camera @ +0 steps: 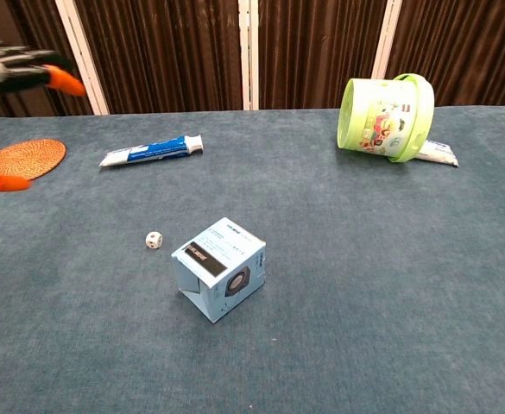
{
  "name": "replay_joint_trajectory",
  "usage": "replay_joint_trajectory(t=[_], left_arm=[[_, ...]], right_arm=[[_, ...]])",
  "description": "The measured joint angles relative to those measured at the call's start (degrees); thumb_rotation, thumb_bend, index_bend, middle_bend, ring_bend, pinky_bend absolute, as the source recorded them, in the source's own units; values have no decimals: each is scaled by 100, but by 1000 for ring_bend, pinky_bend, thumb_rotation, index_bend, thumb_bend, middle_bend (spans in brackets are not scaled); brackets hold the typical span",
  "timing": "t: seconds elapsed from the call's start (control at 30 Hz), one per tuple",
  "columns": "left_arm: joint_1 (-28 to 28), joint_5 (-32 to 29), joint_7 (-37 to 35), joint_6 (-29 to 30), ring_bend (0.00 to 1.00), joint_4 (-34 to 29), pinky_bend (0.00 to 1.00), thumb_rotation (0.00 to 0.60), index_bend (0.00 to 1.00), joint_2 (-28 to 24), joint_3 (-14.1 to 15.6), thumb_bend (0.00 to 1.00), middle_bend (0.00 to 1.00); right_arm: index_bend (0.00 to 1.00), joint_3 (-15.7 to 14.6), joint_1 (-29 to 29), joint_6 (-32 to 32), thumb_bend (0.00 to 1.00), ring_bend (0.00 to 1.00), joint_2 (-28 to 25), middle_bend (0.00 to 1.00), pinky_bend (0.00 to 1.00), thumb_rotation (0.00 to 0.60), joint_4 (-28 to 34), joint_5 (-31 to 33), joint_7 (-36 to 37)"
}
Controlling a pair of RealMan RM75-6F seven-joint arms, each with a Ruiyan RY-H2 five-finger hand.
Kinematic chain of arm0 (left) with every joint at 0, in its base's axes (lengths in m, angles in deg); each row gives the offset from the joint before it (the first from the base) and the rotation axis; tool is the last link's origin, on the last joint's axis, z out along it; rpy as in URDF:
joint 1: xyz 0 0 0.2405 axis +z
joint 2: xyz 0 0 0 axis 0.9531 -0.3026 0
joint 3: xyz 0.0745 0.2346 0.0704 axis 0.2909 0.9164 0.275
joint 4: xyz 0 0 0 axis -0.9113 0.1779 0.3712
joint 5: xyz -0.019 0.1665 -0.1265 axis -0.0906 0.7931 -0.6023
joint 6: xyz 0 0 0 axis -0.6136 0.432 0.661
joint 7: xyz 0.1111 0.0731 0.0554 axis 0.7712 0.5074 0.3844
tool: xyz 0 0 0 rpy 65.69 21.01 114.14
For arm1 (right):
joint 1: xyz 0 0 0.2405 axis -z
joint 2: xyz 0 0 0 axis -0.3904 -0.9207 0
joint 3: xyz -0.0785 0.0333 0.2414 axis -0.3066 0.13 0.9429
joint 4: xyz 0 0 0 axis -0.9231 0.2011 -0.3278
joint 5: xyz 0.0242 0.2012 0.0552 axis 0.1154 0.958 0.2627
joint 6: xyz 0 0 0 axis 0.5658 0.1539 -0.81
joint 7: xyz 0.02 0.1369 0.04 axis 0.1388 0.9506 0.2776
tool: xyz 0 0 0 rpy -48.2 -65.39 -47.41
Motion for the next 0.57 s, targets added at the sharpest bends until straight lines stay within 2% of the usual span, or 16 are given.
replay_joint_trajectory(t=[0.27, 0.43, 0.57], left_arm=[[1031, 505, -697, 1091, 0, 220, 0, 600, 50, -64, 507, 148, 0], [1423, 606, -679, 1361, 0, 414, 0, 600, 23, -107, 698, 146, 0], [1530, 583, -785, 1322, 0, 561, 0, 600, 19, -152, 730, 141, 0]], right_arm=[[0, 33, -14, -8, 70, 0, -13, 0, 0, 600, 36, 8, -5], [0, 32, -28, -16, 68, 0, 19, 0, 0, 600, 27, -28, -63], [0, 40, -34, -26, 68, 0, 22, 0, 0, 600, 39, -24, -71]])
